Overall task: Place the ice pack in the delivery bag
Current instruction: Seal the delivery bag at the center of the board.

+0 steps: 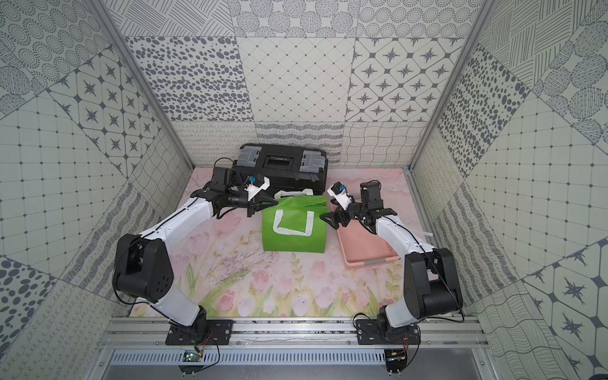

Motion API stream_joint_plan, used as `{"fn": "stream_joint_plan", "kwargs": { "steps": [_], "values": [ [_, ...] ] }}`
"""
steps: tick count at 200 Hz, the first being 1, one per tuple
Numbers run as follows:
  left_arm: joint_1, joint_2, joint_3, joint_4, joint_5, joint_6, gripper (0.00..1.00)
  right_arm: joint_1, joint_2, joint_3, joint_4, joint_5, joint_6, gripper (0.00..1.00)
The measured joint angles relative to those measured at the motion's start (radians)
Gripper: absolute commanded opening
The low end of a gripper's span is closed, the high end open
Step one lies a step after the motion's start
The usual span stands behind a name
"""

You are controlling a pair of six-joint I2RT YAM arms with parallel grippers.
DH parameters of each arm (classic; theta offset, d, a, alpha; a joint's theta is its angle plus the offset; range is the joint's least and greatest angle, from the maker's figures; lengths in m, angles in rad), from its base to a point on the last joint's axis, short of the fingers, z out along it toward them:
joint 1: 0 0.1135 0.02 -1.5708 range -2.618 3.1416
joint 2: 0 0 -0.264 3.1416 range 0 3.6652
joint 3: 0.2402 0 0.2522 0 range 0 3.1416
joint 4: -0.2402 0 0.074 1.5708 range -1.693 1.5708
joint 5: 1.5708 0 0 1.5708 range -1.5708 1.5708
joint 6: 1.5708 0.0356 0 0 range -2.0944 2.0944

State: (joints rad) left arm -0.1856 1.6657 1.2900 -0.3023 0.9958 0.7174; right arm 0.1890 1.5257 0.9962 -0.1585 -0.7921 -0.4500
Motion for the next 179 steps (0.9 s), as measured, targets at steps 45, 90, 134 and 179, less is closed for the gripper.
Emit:
{"fn": "stream_joint_plan", "kwargs": {
  "steps": [45, 90, 134, 179],
  "values": [
    [0.0, -0.003, -0.008, -0.004, 0.017, 0.04, 0.0, 0.001, 0.075, 0.067, 0.034, -0.124, -0.024, 0.84],
    [0.011, -0.004, -0.008, -0.028, 0.026, 0.068, 0.0, 0.013, 0.125, 0.121, 0.029, -0.207, -0.07, 0.62],
    [0.038, -0.021, -0.032, -0.03, 0.045, 0.071, 0.0, 0.019, 0.12, 0.084, 0.04, -0.241, -0.096, 0.04],
    [0.074, -0.077, -0.1, -0.031, 0.1, 0.071, 0.0, 0.032, 0.061, 0.014, 0.069, -0.273, -0.065, 0.0]
  ]
}}
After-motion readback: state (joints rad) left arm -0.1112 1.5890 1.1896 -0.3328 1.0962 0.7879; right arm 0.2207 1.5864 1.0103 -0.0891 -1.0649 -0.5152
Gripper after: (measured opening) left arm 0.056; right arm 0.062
